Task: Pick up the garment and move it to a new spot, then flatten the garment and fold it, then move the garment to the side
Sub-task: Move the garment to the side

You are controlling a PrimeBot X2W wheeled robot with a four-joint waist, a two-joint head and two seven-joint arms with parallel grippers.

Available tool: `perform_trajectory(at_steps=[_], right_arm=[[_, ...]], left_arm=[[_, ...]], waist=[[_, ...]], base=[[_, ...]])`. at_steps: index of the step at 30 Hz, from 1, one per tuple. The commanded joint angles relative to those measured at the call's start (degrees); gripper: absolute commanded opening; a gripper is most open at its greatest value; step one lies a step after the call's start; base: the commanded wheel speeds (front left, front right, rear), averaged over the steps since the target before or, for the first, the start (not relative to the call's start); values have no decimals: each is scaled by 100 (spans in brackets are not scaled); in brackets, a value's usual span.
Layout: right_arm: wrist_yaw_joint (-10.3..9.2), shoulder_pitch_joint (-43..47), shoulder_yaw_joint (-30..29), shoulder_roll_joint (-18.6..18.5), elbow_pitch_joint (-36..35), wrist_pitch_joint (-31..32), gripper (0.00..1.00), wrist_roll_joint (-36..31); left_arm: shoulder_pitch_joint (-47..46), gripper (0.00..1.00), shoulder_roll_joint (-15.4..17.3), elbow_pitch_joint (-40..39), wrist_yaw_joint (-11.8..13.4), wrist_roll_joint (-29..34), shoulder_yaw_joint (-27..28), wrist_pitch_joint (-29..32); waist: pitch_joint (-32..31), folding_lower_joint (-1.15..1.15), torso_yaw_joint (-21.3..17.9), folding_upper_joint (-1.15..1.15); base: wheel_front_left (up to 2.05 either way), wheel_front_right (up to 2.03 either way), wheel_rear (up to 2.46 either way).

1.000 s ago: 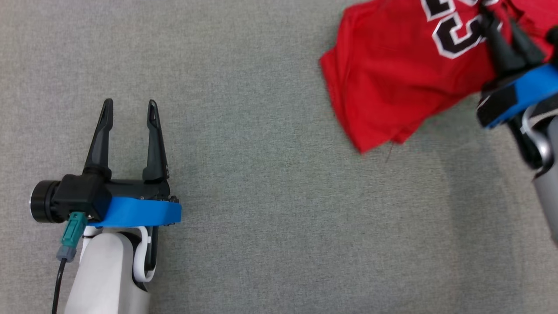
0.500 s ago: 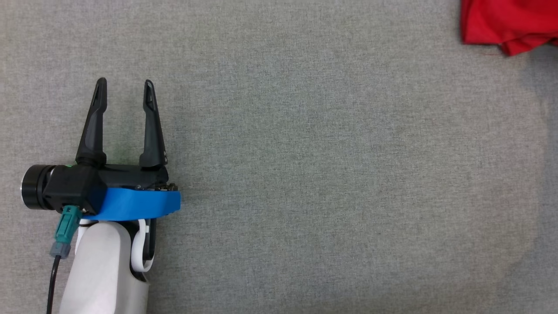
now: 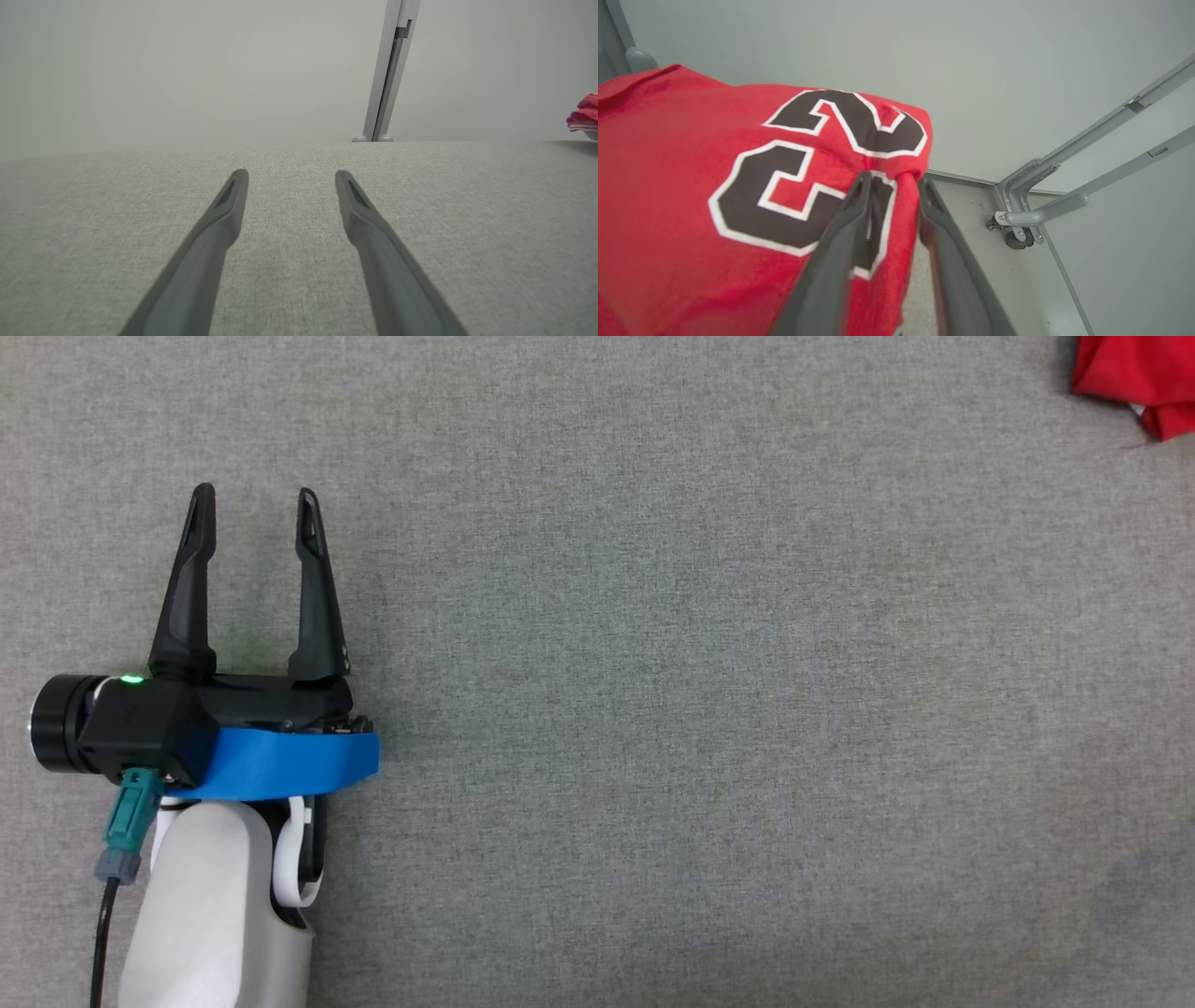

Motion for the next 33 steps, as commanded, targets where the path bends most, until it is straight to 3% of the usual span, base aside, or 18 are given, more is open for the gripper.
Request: perform_trajectory(at_steps=[1, 7, 14, 23, 33], right_arm=[[0, -142, -40, 15, 109, -28, 100, -71], [0, -273, -145, 222, 446, -407, 100, -411], [0, -18, -9, 775, 394, -1047, 100, -530], [0, 715, 504, 1592, -114, -1443, 100, -300], [0, 2077, 649, 2408, -1161, -1482, 100, 90]], left_arm=[[-75, 100, 22, -23, 11, 24, 26, -24], [59, 100, 22, 32, 37, -18, 87, -24], [394, 100, 19, 143, 79, -78, 237, -24], [904, 100, -10, 302, 112, -168, 392, -23], [1496, 100, -67, 459, 135, -185, 378, -24]], waist=[[1, -1, 13, 0], [-195, -1, 4, 0], [-707, -1, -81, 0], [-1540, -1, -49, 0], [-2316, -1, -29, 0]], base=[[0, 0, 0], [0, 0, 0], [0, 0, 0], [0, 0, 0], [0, 0, 0]])
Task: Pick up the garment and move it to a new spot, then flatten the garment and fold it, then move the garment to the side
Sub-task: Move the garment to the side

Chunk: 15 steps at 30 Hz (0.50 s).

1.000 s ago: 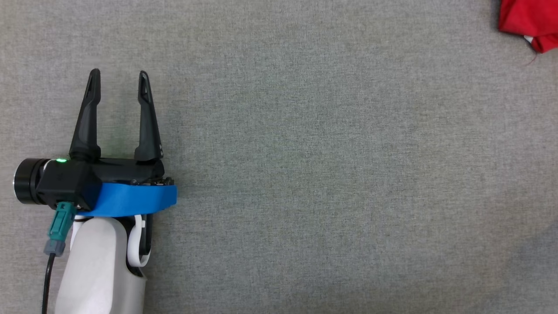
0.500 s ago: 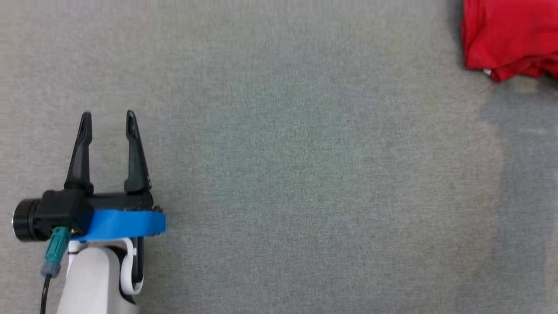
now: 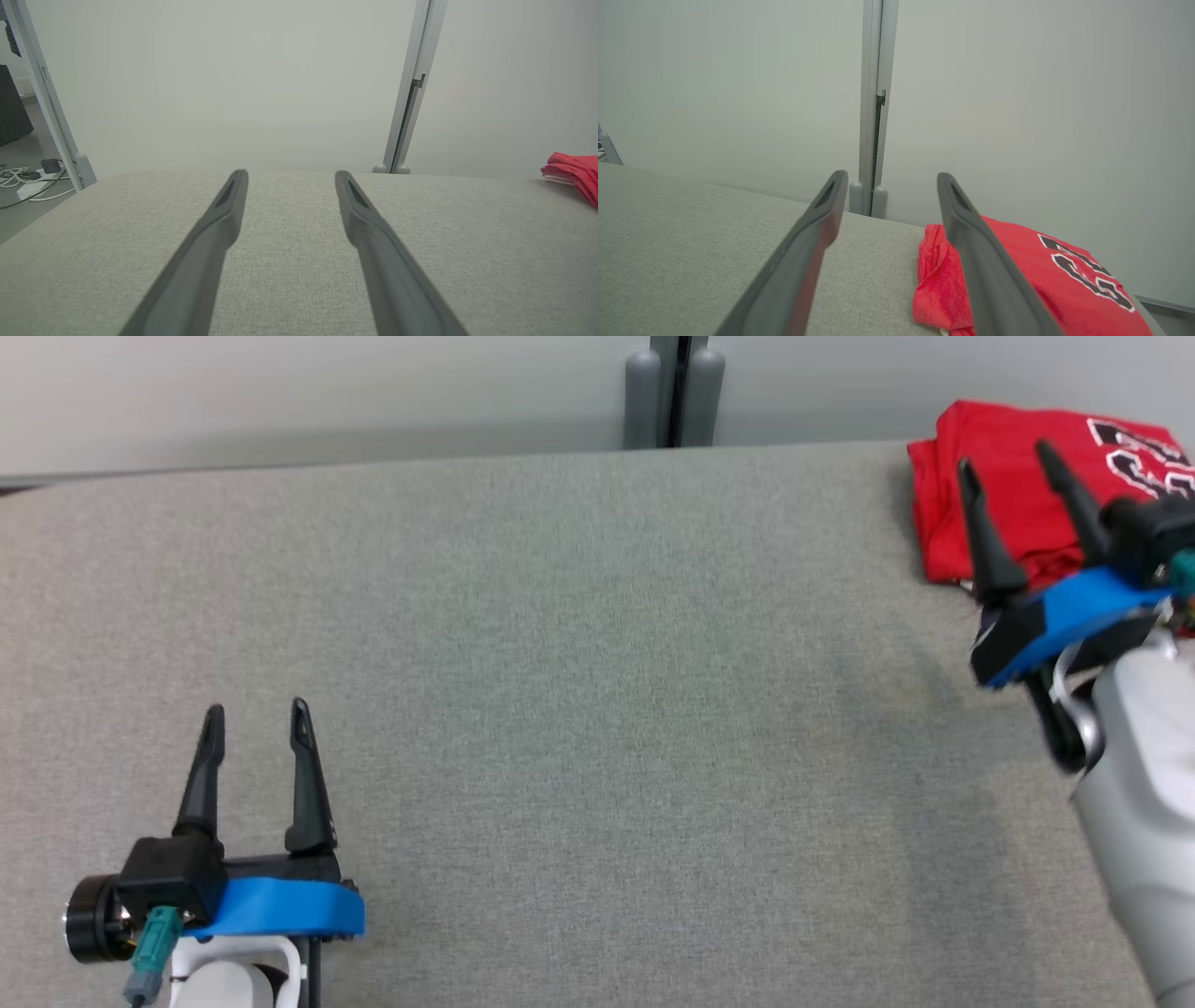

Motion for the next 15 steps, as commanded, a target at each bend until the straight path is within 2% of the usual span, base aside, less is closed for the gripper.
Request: perform_trajectory(at_steps=[1, 15], right_arm=[[2, 308, -69, 79, -155, -21, 100, 56], [2, 2309, -589, 494, -1376, -18, 100, 23]], left_arm=[[71, 100, -15, 33, 4, -10, -9, -24], [347, 100, -56, 240, 30, -131, -94, -23]], waist=[[-153, 1, -34, 0], [-807, 1, 31, 0]], base=[[0, 0, 0], [0, 0, 0]])
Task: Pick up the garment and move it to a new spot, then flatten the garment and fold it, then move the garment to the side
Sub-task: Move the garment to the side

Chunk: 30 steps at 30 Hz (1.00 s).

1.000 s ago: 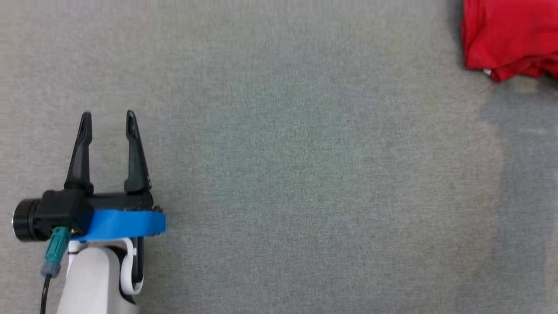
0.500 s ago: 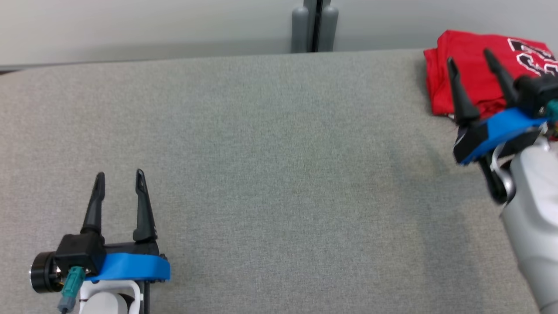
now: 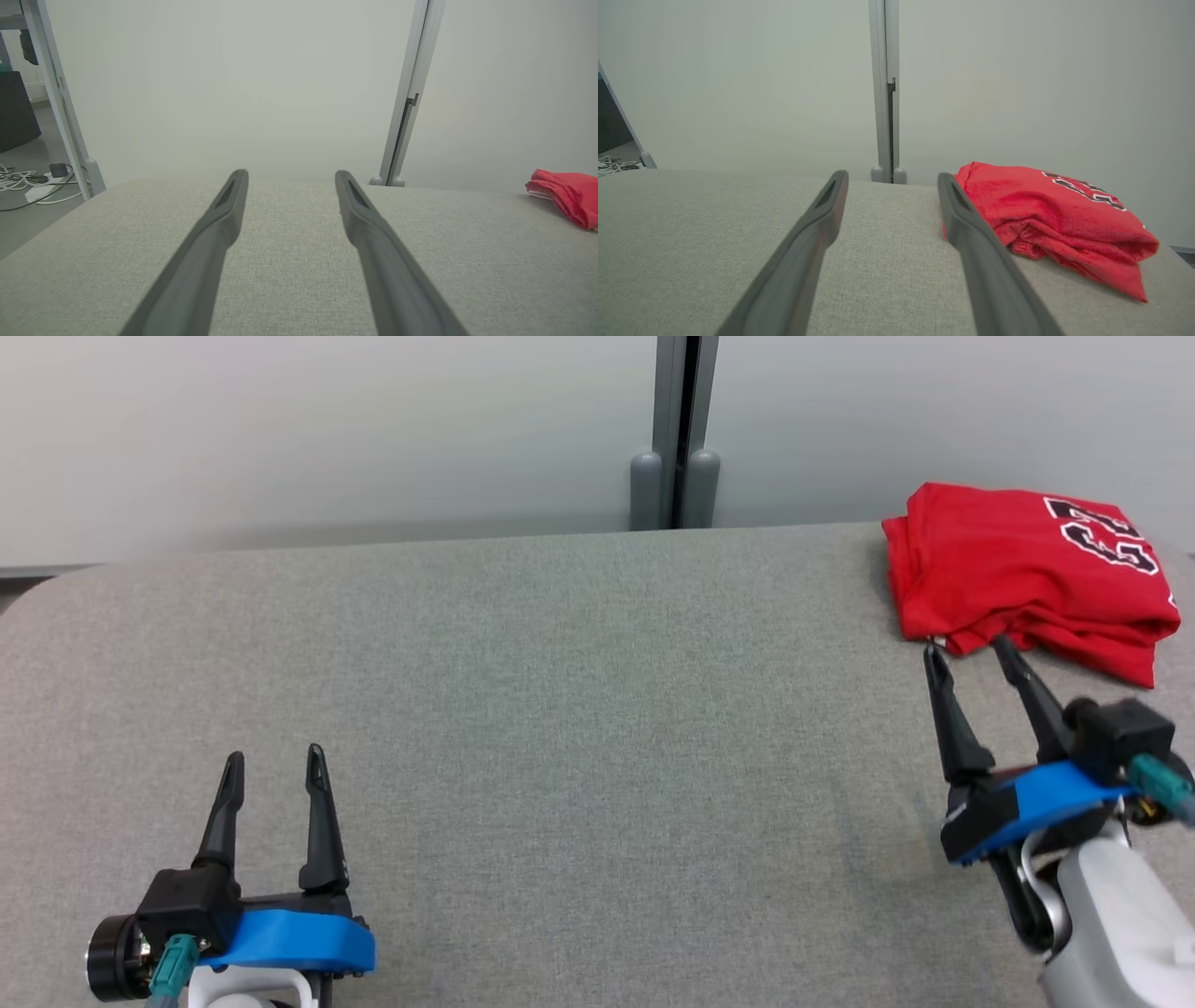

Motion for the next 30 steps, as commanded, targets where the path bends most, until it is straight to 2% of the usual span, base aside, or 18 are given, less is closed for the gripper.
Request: perform_trajectory(at_steps=[1, 17, 30], right_arm=[[2, 249, -75, 62, -169, -5, 100, -69], [2, 1694, -604, 870, -1794, 600, 100, -514], [2, 2040, -930, 1066, -2375, 951, 100, -693]], left_arm=[[63, 100, -14, 24, 17, -29, -28, -23], [209, 100, 59, 100, 46, -104, -112, 93], [144, 100, 118, 20, 62, -187, -161, 221]], waist=[[-67, 1, -7, 0], [-397, 1, 126, 0], [-381, 1, 200, 0]], base=[[0, 0, 0], [0, 0, 0], [0, 0, 0]])
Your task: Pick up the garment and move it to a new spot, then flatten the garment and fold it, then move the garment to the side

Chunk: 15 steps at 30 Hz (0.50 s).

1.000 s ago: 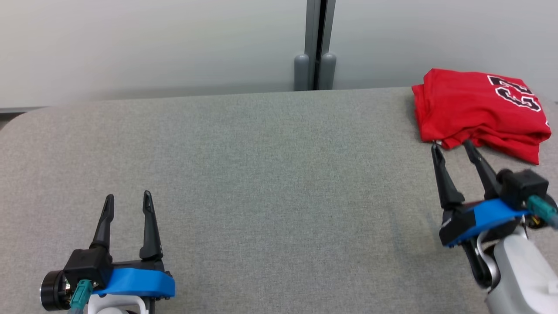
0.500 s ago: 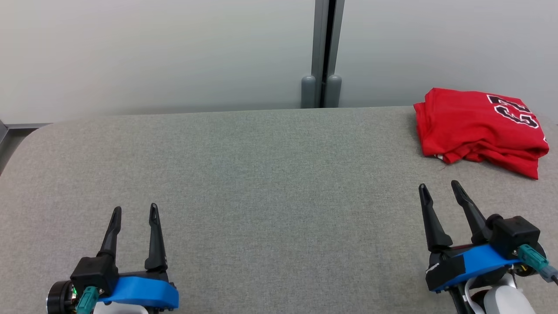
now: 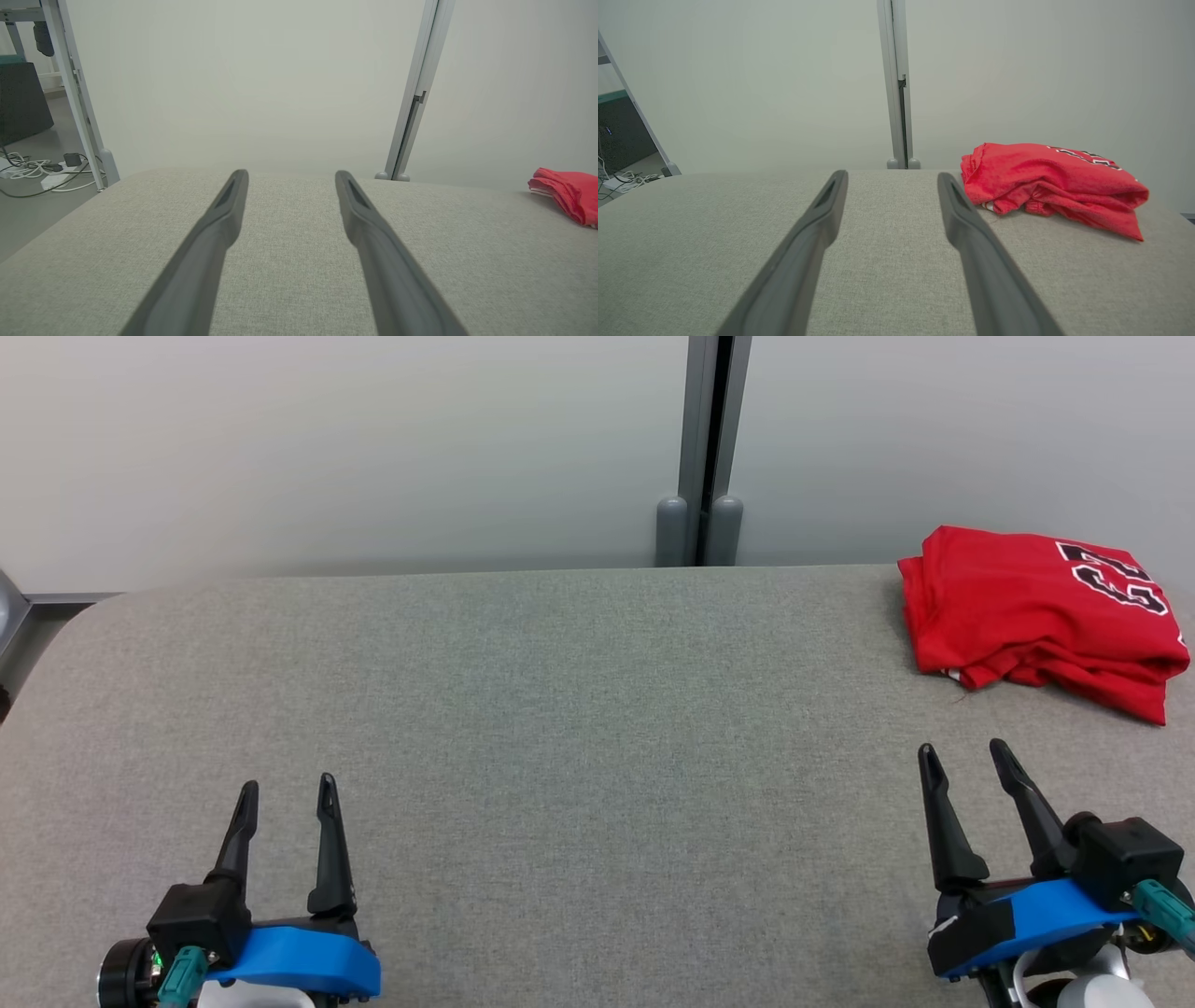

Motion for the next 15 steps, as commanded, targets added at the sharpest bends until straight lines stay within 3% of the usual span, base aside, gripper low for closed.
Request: perform_trajectory(at_steps=[1, 8, 9, 15], right_arm=[[3, 52, -22, 23, -21, 18, 100, -26], [3, 38, -69, 29, 1, 7, 100, 36], [0, 1, -58, 11, 3, 22, 0, 26], [0, 4, -87, 21, 253, 104, 0, 296]], left_arm=[[-62, 100, 39, -18, 7, -7, -14, 2], [-129, 100, 45, -3, -39, -104, -49, 29], [-83, 0, 10, 2, -19, -96, -32, 21], [-18, 0, -56, 218, -52, -361, 38, 112]], waist=[[10, 0, -1, 0], [62, 0, 28, 0], [63, 0, 29, 0], [63, 2, 29, 0]], base=[[0, 0, 0], [0, 0, 0], [0, 0, 0], [0, 0, 0]])
